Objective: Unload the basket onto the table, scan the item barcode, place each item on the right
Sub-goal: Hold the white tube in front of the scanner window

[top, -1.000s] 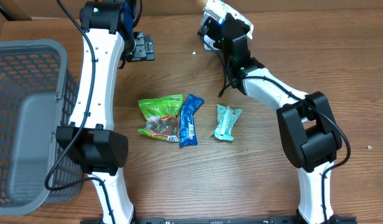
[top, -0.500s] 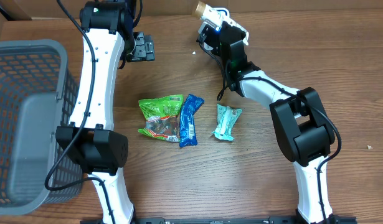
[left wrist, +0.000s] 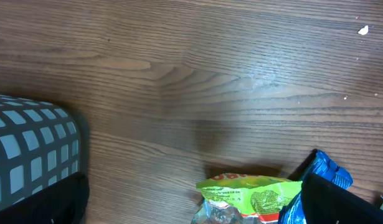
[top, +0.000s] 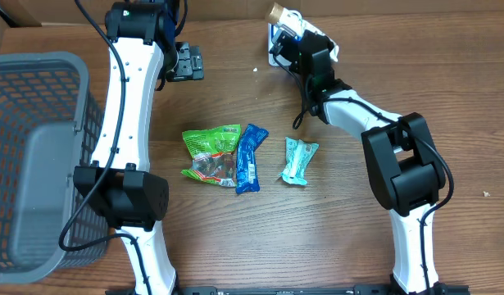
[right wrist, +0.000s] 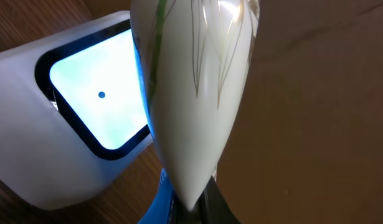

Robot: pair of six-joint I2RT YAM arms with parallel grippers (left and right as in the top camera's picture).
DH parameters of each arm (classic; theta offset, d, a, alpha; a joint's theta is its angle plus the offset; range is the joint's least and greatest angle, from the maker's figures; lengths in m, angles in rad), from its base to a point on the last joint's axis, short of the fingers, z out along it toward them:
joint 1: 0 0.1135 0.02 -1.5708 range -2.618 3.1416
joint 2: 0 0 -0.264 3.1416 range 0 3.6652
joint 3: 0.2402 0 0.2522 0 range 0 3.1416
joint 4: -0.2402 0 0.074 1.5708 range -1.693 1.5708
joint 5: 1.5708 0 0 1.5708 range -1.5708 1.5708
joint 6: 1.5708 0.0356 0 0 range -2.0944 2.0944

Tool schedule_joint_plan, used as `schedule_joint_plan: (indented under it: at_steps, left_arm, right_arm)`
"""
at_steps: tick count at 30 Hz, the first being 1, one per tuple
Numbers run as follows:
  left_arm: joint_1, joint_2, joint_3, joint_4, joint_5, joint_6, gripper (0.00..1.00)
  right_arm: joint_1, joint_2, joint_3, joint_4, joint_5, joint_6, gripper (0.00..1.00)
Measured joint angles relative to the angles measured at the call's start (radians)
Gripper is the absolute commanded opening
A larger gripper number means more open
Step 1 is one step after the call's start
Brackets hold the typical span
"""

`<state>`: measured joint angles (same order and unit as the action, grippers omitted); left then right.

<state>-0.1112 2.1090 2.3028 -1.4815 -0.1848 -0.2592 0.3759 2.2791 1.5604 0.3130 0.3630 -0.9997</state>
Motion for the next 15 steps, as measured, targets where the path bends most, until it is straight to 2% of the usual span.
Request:
schedule_joint_plan:
  at_steps: [15]
  left_arm:
    - [0.0,0.0,0.0,0.0,0.0,0.0,1.0]
  right_arm:
    - [-0.003,0.002,0.0,0.029,0.027,0.0,0.04]
